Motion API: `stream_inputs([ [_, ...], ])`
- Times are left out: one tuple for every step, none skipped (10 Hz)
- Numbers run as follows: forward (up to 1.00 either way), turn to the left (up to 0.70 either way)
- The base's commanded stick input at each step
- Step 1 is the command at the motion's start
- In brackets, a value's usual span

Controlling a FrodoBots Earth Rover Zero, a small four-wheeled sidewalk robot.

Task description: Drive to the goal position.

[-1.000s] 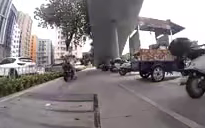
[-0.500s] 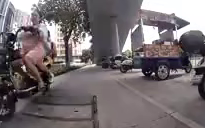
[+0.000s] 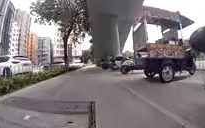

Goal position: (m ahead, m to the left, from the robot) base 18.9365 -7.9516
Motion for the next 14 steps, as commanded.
stream_inputs([
  [0.45, 0.00],
  [0.45, 0.00],
  [0.45, 0.00],
  [0.45, 0.00],
  [0.45, 0.00],
  [0.45, 0.00],
  [0.45, 0.00],
  [0.45, 0.00],
  [0.45, 0.00],
  [0.45, 0.00],
  [0.45, 0.00],
  [0.45, 0.00],
  [0.45, 0.00],
  [0.45, 0.00],
])
